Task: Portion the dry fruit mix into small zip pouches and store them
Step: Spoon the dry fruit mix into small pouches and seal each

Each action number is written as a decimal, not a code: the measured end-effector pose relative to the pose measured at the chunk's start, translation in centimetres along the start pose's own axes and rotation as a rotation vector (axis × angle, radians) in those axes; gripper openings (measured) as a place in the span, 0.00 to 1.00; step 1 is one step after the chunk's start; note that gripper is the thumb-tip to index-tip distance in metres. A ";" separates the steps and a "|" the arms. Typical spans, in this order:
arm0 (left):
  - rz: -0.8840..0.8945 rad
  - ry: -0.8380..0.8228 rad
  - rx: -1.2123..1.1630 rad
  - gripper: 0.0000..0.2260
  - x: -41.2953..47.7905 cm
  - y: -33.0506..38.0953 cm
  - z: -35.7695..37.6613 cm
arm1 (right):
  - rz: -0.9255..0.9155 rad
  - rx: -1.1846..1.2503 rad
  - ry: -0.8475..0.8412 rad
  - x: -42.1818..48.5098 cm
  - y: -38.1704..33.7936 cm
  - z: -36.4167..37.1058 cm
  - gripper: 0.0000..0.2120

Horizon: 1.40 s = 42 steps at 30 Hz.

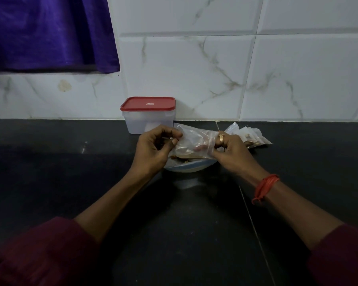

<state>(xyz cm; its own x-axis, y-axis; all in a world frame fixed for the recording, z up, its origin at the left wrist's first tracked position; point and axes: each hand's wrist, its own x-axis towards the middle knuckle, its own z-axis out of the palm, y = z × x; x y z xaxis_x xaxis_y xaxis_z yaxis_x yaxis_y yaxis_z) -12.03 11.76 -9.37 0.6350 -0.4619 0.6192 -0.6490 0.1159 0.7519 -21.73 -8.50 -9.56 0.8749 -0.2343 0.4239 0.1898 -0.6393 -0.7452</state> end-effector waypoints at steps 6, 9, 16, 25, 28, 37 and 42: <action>-0.012 -0.001 -0.014 0.11 -0.1 0.3 0.2 | -0.027 0.003 0.014 0.0 -0.2 0.6 0.08; -0.024 -0.018 0.001 0.14 0.0 0.5 0.0 | -0.046 0.110 0.037 -0.3 -0.3 0.5 0.16; -0.067 -0.109 0.015 0.19 -0.1 0.9 0.0 | -0.066 0.104 0.067 -0.4 -0.4 0.4 0.21; -0.148 -0.018 -0.102 0.20 0.2 0.8 -0.6 | 0.011 0.164 -0.015 -0.4 -0.5 0.8 0.30; -0.161 -0.043 -0.137 0.21 0.2 0.7 -0.6 | -0.090 -0.013 0.044 -0.3 -0.2 0.8 0.10; -0.217 -0.052 -0.140 0.22 0.2 1.1 -0.5 | -0.073 0.070 -0.084 -0.6 -1.5 0.5 0.30; 0.200 -0.115 0.375 0.30 -0.1 0.4 -0.4 | -0.032 -0.109 0.002 -0.6 -1.0 1.0 0.22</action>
<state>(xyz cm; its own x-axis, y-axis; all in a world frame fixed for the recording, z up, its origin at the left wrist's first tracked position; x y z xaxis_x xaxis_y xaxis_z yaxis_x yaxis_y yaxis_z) -12.22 12.27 -9.04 0.4447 -0.5599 0.6992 -0.8750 -0.1048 0.4726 -21.96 -6.99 -9.61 0.8685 -0.2137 0.4472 0.1677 -0.7224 -0.6708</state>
